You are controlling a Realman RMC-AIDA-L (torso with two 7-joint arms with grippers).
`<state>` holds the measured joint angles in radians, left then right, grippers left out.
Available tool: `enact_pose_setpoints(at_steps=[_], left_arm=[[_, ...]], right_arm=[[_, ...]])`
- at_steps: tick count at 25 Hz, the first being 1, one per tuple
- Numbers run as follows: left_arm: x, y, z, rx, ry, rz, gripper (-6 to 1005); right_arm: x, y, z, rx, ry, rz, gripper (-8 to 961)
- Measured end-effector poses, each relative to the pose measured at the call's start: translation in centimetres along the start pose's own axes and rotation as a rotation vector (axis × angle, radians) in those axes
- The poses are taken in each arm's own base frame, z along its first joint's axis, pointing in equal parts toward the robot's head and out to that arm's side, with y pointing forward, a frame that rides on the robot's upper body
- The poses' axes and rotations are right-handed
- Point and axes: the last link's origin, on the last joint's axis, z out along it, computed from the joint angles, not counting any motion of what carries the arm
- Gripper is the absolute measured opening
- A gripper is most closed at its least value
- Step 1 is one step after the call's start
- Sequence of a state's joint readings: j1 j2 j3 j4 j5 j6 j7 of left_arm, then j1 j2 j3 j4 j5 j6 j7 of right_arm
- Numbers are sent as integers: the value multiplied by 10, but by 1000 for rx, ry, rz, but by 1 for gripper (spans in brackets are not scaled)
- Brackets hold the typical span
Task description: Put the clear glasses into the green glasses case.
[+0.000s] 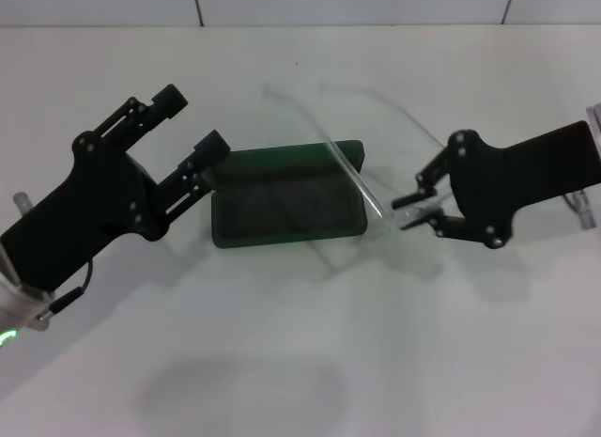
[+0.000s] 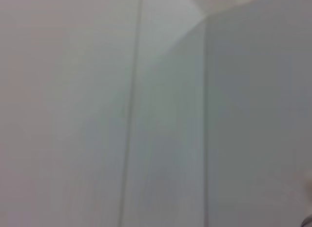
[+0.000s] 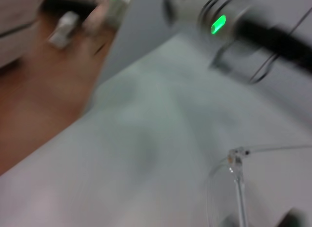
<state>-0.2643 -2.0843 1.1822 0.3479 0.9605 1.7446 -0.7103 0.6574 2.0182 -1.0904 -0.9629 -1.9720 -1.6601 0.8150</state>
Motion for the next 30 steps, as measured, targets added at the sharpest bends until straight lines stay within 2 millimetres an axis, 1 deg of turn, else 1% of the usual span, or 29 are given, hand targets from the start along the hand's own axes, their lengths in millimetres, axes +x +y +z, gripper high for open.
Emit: enact_pose_setpoints(at_steps=[3, 4, 6, 8, 9, 12, 13, 17, 23, 30], left_arm=[[8, 6, 4, -69, 45, 5, 654], [9, 8, 6, -92, 52, 6, 654], [13, 11, 14, -164, 65, 1, 653], [15, 11, 21, -220, 66, -20, 652], [15, 11, 21, -220, 66, -20, 652], [19, 10, 39, -309, 55, -57, 651], [20, 9, 41, -319, 52, -62, 651], [25, 2, 54, -391, 4, -131, 650], [26, -3, 58, -409, -48, -205, 648], [21, -14, 58, -350, -122, -281, 649]], right_arm=[[3, 5, 7, 146, -100, -3, 120], [4, 8, 13, 180, -133, -4, 120], [4, 11, 21, 207, -175, -2, 120], [4, 12, 26, 221, -196, 4, 120], [4, 12, 28, 226, -203, 6, 120], [3, 13, 34, 224, -226, 5, 120], [2, 14, 36, 213, -231, -1, 120], [0, 16, 42, 194, -232, -17, 120], [-3, 13, 44, 213, -249, -43, 121], [-5, 13, 47, 239, -261, -91, 121]])
